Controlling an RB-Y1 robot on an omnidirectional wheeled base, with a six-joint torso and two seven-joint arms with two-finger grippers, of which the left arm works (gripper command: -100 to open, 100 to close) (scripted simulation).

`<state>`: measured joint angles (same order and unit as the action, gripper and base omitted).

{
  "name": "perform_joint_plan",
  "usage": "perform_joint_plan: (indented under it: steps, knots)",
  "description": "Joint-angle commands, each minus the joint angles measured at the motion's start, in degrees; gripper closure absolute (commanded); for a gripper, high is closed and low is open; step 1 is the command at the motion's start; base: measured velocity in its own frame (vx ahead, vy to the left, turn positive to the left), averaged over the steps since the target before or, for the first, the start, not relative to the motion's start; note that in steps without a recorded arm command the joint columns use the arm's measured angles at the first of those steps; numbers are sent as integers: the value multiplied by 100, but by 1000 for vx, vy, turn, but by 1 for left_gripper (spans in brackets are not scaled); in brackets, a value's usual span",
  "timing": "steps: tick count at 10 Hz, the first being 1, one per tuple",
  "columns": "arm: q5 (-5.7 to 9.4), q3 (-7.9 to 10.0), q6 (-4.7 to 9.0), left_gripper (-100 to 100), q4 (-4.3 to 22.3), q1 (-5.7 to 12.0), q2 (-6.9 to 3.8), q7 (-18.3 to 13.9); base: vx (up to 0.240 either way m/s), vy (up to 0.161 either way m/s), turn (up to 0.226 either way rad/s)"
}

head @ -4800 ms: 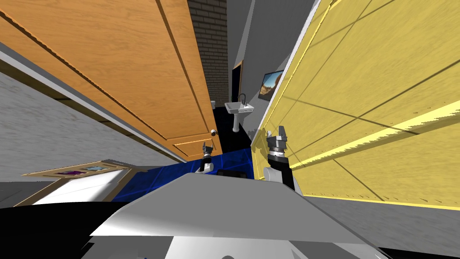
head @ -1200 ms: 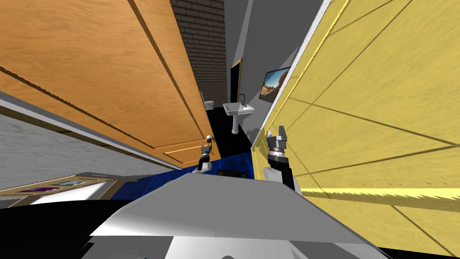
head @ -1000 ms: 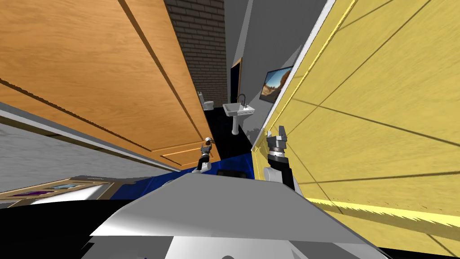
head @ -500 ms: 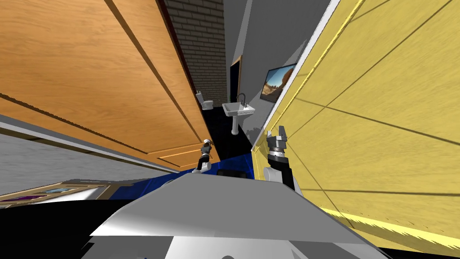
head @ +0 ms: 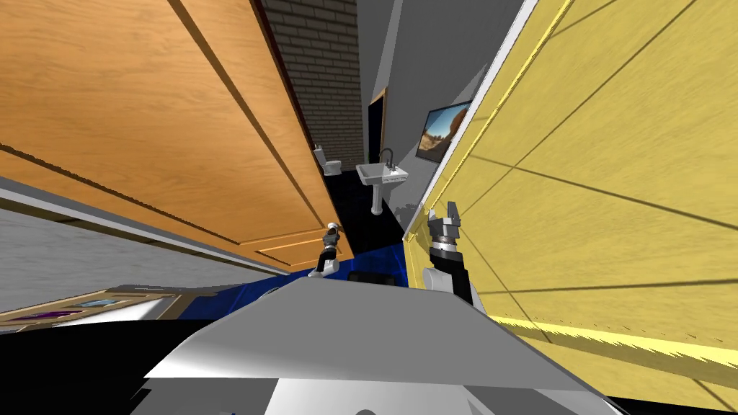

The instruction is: Pull the door open

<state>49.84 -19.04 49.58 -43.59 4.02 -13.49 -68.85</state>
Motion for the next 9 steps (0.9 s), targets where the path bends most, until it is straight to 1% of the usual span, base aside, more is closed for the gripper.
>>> perform_joint_plan:
  steps: [1, 4, 6, 8, 9]
  knots:
    - [3, -3, -4, 100, 12, -47, -45, -28, -191, -13, -22]
    - [-14, -51, -14, 100, -8, -64, -130, -126, -197, -11, 8]
    - [-40, -119, -23, 100, -33, -89, -237, -255, -205, -13, -4]
    - [-77, -216, -25, 100, -63, -124, -369, -427, -169, 42, -59]
    - [-88, -246, -23, 100, -72, -135, -406, -478, -106, 31, -74]
